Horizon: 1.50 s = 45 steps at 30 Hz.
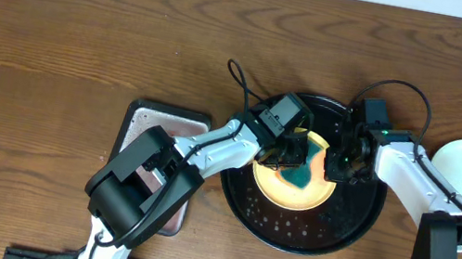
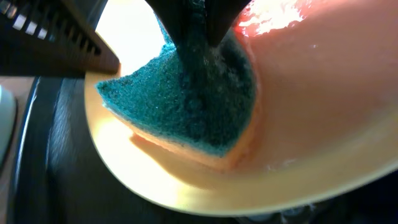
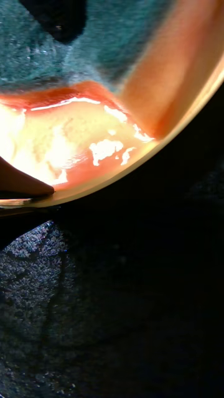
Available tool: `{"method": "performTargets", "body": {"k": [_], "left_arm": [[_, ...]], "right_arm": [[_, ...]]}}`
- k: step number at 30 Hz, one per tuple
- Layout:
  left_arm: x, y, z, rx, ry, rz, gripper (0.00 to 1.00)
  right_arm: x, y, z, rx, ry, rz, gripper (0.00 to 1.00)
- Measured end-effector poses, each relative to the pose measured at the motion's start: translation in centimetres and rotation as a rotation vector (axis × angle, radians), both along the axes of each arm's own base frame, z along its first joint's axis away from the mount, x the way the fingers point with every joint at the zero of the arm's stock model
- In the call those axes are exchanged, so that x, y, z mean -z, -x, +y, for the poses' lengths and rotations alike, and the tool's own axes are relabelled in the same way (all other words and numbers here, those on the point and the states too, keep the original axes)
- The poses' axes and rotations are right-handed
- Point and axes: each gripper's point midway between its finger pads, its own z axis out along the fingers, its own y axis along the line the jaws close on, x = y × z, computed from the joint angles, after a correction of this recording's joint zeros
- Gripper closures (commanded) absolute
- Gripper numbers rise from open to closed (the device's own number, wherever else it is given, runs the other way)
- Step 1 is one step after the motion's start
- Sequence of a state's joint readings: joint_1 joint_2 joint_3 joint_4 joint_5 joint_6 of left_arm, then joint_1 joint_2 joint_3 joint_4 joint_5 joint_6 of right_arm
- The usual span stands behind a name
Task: Clean dirty plates on tray and stack at the side
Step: 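Scrub the yellow plate with the sponge while right gripper holds its rim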
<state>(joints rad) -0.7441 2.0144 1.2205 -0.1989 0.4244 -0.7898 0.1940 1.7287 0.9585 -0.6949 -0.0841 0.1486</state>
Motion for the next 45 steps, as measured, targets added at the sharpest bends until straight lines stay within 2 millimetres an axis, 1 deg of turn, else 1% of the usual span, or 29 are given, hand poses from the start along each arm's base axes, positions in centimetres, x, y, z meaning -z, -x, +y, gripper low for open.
{"method": "performTargets", "body": {"k": [6,8,11,15,17,19,21,24,27,30,32,34,36,38,41,44,45], "left_arm": [[0.2,1.5,1.2,0.011,-0.07,0.076,0.93],[0.2,2.1,2.2,0.004,-0.124,0.093,0.93],[0.0,3.0,4.4,-0.015,-0.249,0.088,0.93],[-0.6,2.4,7.7,-0.066,-0.414,-0.011,0.93],[-1.0,2.0,8.5,-0.083,-0.458,-0.059,0.92],[-1.0,1.6,8.8,-0.093,-0.472,-0.088,0.93],[-1.0,1.4,8.5,-0.095,-0.463,-0.097,0.93],[-0.9,1.2,7.6,-0.09,-0.418,-0.104,0.92],[-0.6,1.0,5.6,-0.073,-0.339,-0.102,0.93],[-0.2,0.8,3.1,-0.043,-0.229,-0.089,0.93],[-0.2,0.8,1.1,-0.011,-0.137,-0.076,0.92],[-0.1,1.1,-0.5,0.027,-0.057,-0.049,0.93],[0.0,1.6,-1.5,0.056,-0.003,-0.02,0.93],[-0.1,2.0,-2.1,0.076,0.028,0.003,0.93],[0.0,2.4,-2.2,0.088,0.042,0.024,0.92],[0.0,2.7,-1.9,0.087,0.018,0.049,0.93],[0.1,2.9,-1.5,0.082,-0.008,0.064,0.93]], "right_arm": [[0.0,-0.1,0.0,-0.001,0.003,-0.006,0.99],[0.0,-0.1,0.0,-0.001,0.002,-0.006,0.99],[0.0,-0.1,0.0,-0.001,0.002,-0.006,0.99],[0.0,-0.1,0.0,-0.001,0.001,-0.005,0.99],[0.0,0.0,0.1,-0.001,-0.003,0.001,0.99],[0.0,0.1,0.1,-0.001,-0.007,0.005,0.99],[0.0,0.1,0.1,-0.001,-0.009,0.006,0.99],[0.0,0.1,0.1,-0.001,-0.009,0.006,0.99],[0.0,0.1,0.1,-0.001,-0.009,0.005,0.99],[0.0,0.1,0.1,-0.001,-0.008,0.005,0.99],[0.0,0.1,0.1,-0.001,-0.007,0.003,0.99],[0.0,0.0,0.0,0.0,0.002,0.0,0.99],[0.0,-0.1,-0.1,0.001,0.007,-0.002,0.99],[0.0,-0.1,-0.2,0.001,0.011,-0.004,0.99],[0.0,-0.1,-0.2,0.001,0.013,-0.005,0.99],[0.0,-0.1,-0.2,0.001,0.013,-0.006,0.99],[0.0,-0.1,-0.2,0.001,0.013,-0.005,0.99]]}}
